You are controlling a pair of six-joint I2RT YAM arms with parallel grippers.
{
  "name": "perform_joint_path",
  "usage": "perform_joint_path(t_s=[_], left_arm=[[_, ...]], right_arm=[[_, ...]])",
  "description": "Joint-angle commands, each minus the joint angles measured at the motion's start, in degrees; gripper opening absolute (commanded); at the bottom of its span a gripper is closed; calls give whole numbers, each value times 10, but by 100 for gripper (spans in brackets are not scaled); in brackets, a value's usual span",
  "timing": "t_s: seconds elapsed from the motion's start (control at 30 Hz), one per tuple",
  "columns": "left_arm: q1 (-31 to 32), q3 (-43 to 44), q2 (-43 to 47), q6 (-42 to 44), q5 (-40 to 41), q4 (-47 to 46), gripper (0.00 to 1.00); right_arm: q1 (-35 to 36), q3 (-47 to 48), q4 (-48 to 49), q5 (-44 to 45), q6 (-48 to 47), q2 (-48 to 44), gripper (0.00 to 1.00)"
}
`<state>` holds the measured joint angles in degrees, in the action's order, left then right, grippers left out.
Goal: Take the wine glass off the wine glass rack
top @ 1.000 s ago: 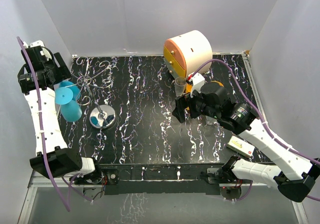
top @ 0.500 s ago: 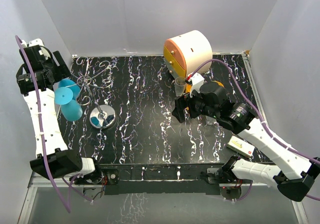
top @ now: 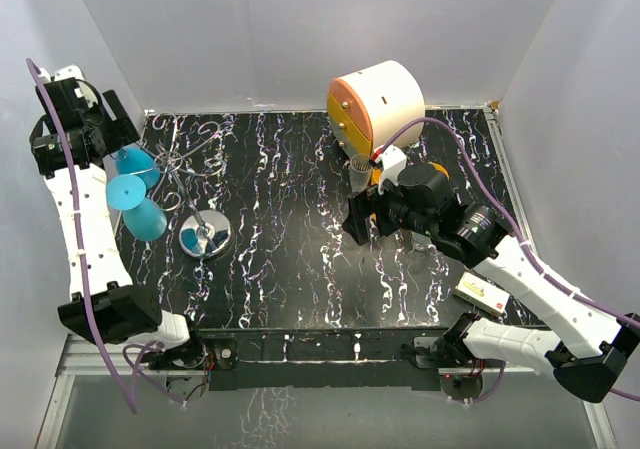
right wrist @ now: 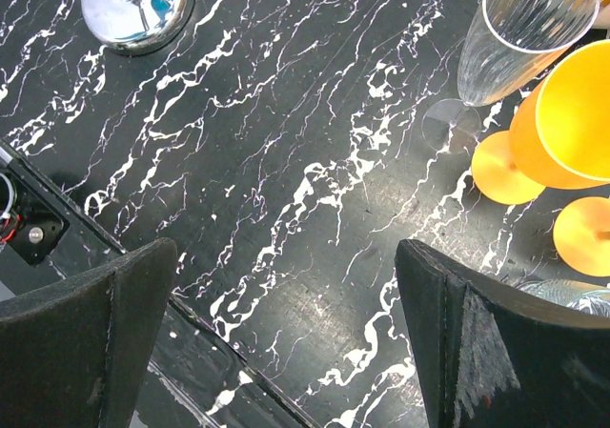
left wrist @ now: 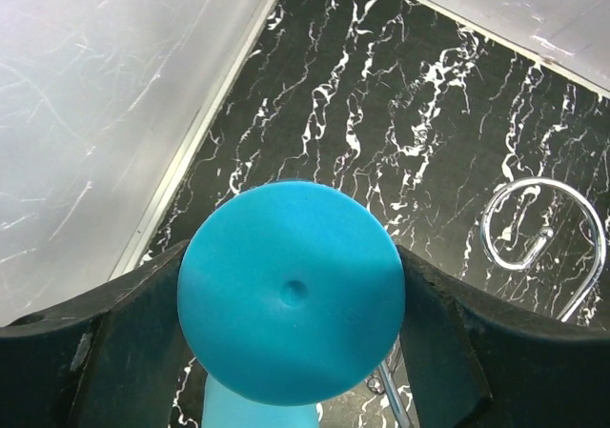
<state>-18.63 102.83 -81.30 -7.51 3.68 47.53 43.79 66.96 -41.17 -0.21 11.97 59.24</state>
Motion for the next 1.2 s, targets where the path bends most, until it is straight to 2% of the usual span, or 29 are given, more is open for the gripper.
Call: perform_joint_path(t_s=[0.0, 0.4, 0.93, 1.17], left_arm=[[-3, 24, -4, 4, -52, -14, 62], [-3, -32, 41, 16, -102, -19, 61], [-3, -86, 107, 15, -81, -9, 60], [-3, -77, 94, 13, -83, -9, 62]], right_arm=[[3, 24, 47, -2, -2, -4, 98], [3, 25, 50, -9, -1, -4, 98], [2, 21, 50, -26, 5, -20, 98], [3, 21, 52, -28, 6, -18, 98]])
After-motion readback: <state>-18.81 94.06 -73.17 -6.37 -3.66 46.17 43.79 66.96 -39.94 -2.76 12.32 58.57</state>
